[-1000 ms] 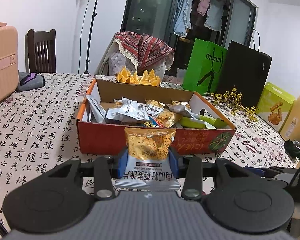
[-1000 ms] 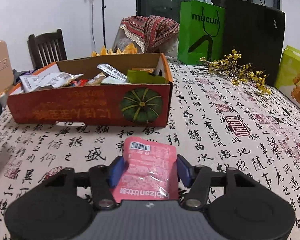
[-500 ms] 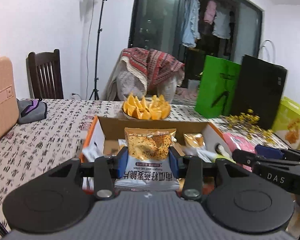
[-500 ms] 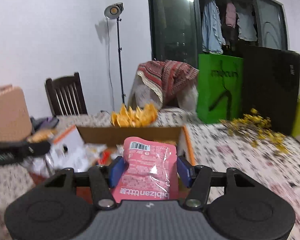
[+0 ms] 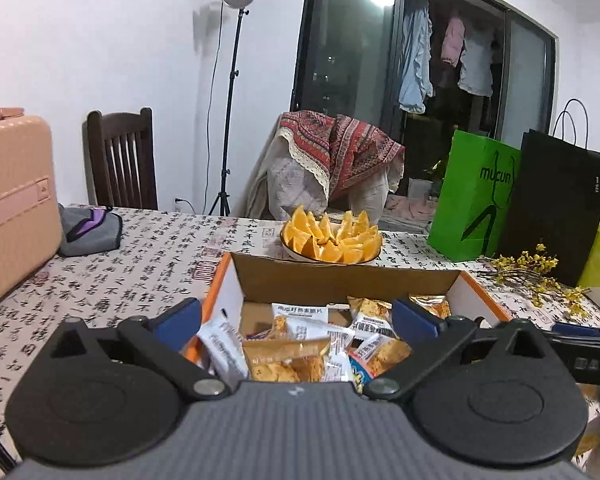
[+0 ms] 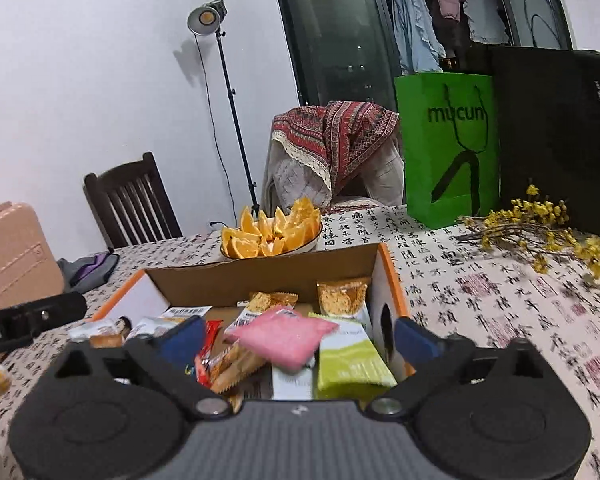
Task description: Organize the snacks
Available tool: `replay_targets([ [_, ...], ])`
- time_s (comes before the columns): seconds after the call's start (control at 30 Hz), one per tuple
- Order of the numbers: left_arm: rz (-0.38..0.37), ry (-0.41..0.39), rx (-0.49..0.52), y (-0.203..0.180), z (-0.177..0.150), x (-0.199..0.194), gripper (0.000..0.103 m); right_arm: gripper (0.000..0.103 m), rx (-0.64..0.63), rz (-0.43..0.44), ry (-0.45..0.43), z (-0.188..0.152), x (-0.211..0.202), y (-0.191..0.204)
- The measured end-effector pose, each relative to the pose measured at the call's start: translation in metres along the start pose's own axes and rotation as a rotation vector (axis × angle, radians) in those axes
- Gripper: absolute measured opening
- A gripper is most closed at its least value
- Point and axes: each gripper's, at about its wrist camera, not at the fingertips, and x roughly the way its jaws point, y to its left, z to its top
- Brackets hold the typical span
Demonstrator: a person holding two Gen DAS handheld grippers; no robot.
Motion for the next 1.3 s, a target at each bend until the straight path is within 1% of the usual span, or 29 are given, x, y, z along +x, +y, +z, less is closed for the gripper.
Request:
replay_targets([
  [0.1,-0.003,-0.038,0.030,0.002,-0.008,-0.024,0.103,0.103,-0.020,0.015,-0.025,-0.010,-0.030,-0.003],
  [0.23,-0.038,-0.074,0.052,0.006,-0.027,-0.066,0.103,0.103,-0.068,0.035,-0.057,-0.028,-0.072,0.001],
  [0.33,-0.038,-0.073,0.070,0.009,-0.044,-0.091,0.103,0.103,-0.092,0.040,-0.050,-0.047,-0.097,0.003],
  [0.43,-0.050,-0.048,0.081,0.015,-0.064,-0.108,0.103,0.103,-0.117,0.037,-0.027,-0.069,-0.114,0.008],
  [0.63,-0.044,0.029,0.067,0.026,-0.098,-0.123,0.103,0.103,-0.101,0.021,0.045,-0.099,-0.122,0.005],
  [0.73,-0.040,0.052,0.061,0.031,-0.107,-0.125,0.103,0.103,-0.087,0.022,0.058,-0.104,-0.122,0.003],
  [0.9,-0.029,0.051,0.049,0.036,-0.108,-0.127,0.103,0.103,-0.089,0.026,0.057,-0.105,-0.123,0.004],
  [1.3,-0.041,0.041,0.057,0.032,-0.109,-0.129,0.103,0.103,-0.089,0.026,0.060,-0.106,-0.124,0.005],
])
